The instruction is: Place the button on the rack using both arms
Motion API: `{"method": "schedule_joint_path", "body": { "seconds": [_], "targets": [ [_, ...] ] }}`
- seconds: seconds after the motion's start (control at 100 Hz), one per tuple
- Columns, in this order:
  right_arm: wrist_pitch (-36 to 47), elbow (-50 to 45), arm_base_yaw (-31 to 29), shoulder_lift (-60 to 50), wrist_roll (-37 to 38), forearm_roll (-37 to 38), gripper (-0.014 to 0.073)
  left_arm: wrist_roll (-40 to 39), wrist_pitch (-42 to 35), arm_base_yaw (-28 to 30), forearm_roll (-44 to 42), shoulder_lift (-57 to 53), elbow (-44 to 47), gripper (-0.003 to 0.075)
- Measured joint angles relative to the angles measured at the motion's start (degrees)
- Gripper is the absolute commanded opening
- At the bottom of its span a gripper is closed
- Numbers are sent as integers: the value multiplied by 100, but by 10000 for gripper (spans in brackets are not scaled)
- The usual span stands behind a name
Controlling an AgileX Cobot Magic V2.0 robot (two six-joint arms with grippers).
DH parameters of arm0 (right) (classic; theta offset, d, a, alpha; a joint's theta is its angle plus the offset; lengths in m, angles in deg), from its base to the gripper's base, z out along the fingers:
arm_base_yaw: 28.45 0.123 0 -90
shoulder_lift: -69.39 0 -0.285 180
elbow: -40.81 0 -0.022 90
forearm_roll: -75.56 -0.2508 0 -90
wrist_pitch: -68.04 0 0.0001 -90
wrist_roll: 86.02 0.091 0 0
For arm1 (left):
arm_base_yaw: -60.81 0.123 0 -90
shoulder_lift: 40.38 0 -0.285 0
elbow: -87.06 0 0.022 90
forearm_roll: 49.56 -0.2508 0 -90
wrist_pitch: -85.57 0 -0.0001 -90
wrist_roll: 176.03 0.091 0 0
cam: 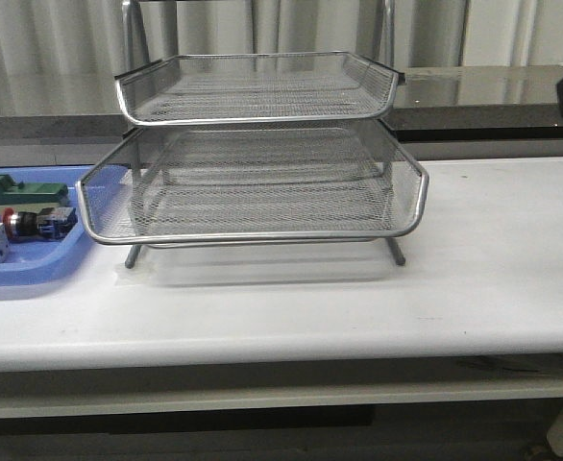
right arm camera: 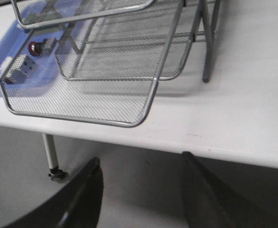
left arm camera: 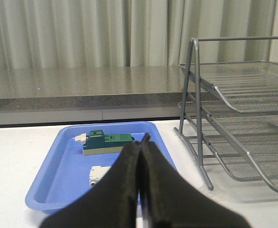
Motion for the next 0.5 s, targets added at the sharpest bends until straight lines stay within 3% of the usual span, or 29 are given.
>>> {"method": "schedule_joint_path", "body": {
  "seconds": [0.14,0.22,0.34,0.5],
  "targets": [
    [-477,340,0,-378,1569,2037,392,0,0,0,0,0,0,-21],
    [-683,433,0,-723,2108,2935,392,0,0,0,0,0,0,-21],
    [-955,473,0,-1327,2520,3648,392,0,0,0,0,0,0,-21],
    [-1538,487,0,-2173,2676,3983,392,0,0,0,0,0,0,-21]
  ]
}}
